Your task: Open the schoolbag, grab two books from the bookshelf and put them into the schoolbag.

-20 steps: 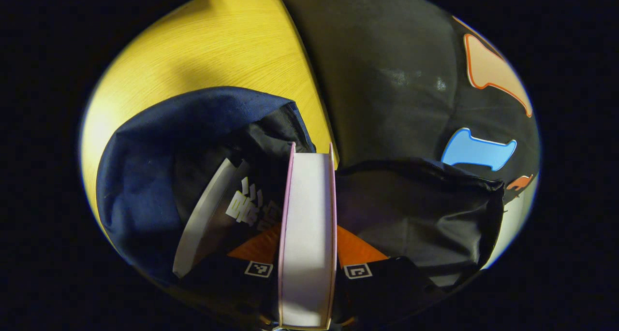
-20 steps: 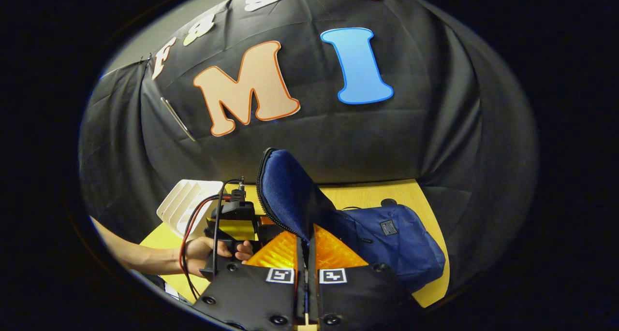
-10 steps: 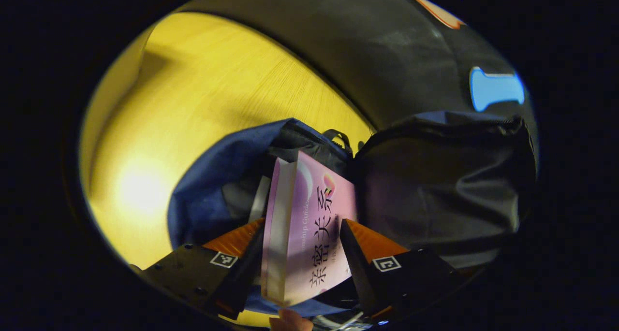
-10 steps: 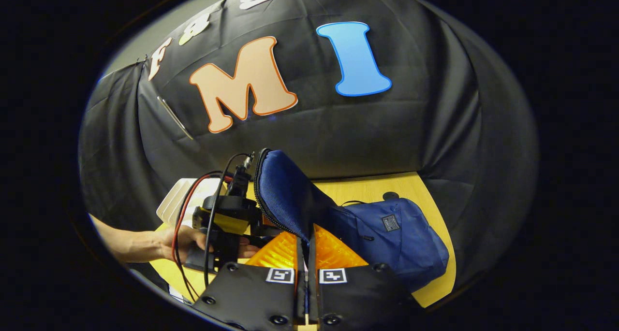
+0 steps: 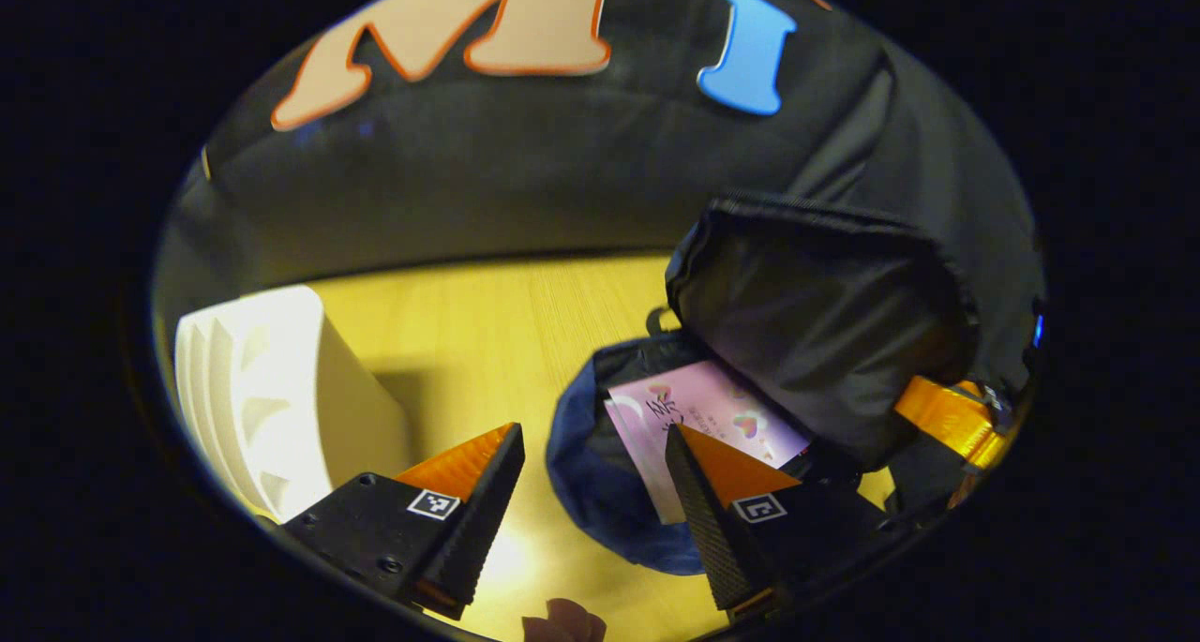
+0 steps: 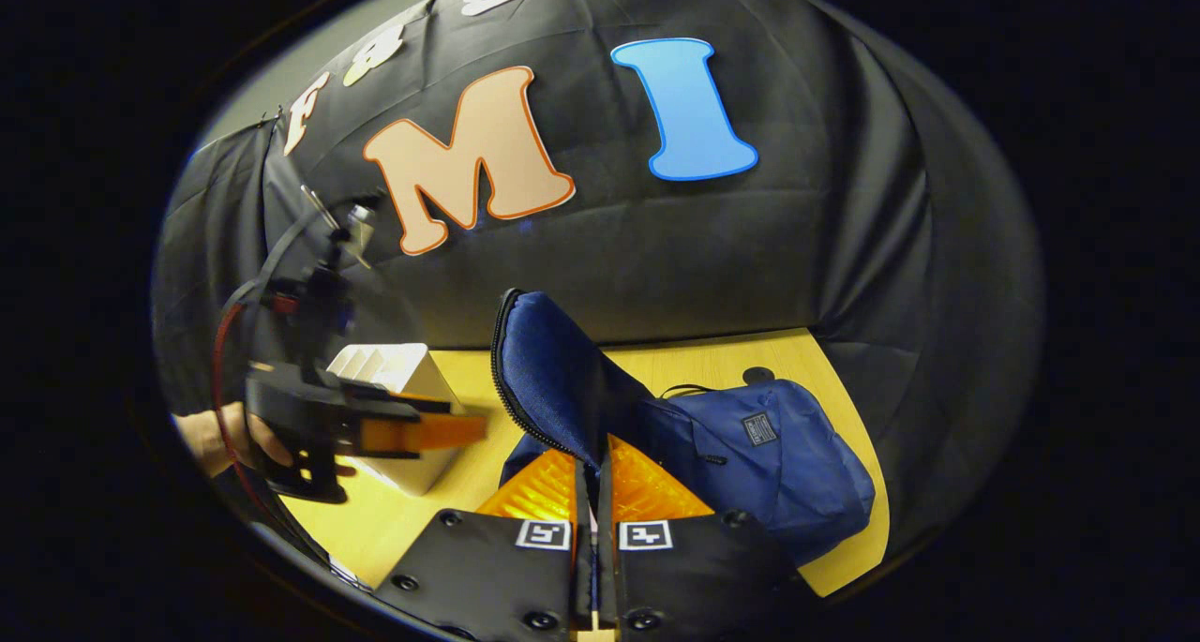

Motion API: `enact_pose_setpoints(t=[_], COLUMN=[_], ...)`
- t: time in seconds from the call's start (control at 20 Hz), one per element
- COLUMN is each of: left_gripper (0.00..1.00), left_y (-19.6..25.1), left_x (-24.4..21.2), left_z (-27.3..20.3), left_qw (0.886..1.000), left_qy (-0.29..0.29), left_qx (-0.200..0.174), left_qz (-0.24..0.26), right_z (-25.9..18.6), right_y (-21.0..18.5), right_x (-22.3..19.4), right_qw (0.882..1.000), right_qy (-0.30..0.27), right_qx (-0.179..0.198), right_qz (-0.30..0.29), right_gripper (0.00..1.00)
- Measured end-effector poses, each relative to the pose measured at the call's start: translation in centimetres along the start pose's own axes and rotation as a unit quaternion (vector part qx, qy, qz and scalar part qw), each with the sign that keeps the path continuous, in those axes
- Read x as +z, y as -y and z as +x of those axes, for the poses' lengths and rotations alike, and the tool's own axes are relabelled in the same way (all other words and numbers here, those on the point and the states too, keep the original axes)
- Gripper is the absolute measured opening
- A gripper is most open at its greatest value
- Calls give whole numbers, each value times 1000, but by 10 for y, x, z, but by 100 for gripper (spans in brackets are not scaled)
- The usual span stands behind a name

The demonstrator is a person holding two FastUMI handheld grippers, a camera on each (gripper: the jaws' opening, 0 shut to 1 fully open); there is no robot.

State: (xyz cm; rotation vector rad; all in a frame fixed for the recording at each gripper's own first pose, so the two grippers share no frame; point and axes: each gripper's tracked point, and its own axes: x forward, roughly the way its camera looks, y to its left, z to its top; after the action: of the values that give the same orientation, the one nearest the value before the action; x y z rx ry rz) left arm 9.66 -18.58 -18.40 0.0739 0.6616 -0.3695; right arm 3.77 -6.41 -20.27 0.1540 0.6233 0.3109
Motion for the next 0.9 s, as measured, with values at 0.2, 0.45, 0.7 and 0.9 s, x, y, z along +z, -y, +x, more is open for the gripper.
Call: enact_pose_setpoints(t=[0.2, 0.45, 0.7, 0.9], left_gripper=[91, 97, 96, 96], left_y=[-31, -54, -66, -81], left_x=[44, 78, 80, 73], left_z=[-68, -144, -185, -205], left_qw=[990, 964, 952, 952], left_qy=[108, 218, 248, 257], left_qx=[48, 120, 149, 151], left_qz=[72, 90, 97, 67], right_z=[4, 4, 30, 29], right_y=[-10, -29, -49, -57], right_x=[-11, -43, -63, -78], right_qw=[1000, 999, 996, 994], right_qy=[-11, -33, -61, -71], right_qx=[1, 3, -14, -41], right_qz=[-8, -28, -61, -67], right_gripper=[5, 5, 6, 10])
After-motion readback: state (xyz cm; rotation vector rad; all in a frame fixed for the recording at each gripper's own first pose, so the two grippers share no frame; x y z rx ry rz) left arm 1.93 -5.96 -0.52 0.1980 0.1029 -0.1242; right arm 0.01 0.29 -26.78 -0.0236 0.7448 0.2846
